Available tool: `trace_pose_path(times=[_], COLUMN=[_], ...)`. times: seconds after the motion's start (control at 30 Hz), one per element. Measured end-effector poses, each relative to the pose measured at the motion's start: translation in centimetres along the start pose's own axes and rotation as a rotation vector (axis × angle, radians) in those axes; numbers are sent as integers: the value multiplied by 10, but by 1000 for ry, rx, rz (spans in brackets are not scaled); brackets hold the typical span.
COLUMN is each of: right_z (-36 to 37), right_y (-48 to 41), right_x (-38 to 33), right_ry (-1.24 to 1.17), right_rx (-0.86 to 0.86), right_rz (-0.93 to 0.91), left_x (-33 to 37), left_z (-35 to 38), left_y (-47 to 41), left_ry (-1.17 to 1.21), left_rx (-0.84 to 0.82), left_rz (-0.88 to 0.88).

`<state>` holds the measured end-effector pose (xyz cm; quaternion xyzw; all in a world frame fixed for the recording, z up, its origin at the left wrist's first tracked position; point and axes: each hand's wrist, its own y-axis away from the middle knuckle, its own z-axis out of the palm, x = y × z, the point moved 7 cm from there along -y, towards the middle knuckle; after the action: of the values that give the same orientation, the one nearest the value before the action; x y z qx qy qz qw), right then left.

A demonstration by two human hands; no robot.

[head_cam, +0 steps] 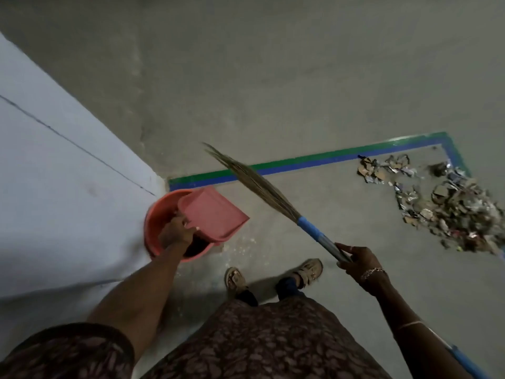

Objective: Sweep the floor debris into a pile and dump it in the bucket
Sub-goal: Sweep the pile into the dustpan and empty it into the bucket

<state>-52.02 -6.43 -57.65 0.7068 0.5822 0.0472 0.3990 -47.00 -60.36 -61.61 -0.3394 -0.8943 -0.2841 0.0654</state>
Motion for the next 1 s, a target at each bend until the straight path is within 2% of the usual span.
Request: trace_pose_path(times=[0.23, 0.33, 0.43, 0.57, 0.73, 0.83, 0.9, 1.0], right_z=[-3, -9, -14, -32, -68, -80, -84, -89], right_y=[-24, -31, -45, -58, -74, -81, -89, -104], right_x=[45, 76, 107, 135, 162, 165, 166, 181], right_ry=[-120, -195, -277, -517, -631, -702, -676, -537], right_rx=[15, 26, 22, 17, 93, 31, 27, 109], right_rz=[81, 146, 232, 335, 384, 401, 416, 467], left_x=[106, 163, 221, 303, 387, 420, 440, 474], left_z=[57, 64, 59, 57, 80, 100, 110, 124], left_y=[-26, -15, 2, 25, 44, 43, 36, 17], left_ry=[-144, -201, -289, -338, -389, -388, -388, -407], left_rx=[-98, -135, -106, -59, -15, -24, -50, -67], left_rz=[236, 279, 324, 419, 552, 563, 583, 621])
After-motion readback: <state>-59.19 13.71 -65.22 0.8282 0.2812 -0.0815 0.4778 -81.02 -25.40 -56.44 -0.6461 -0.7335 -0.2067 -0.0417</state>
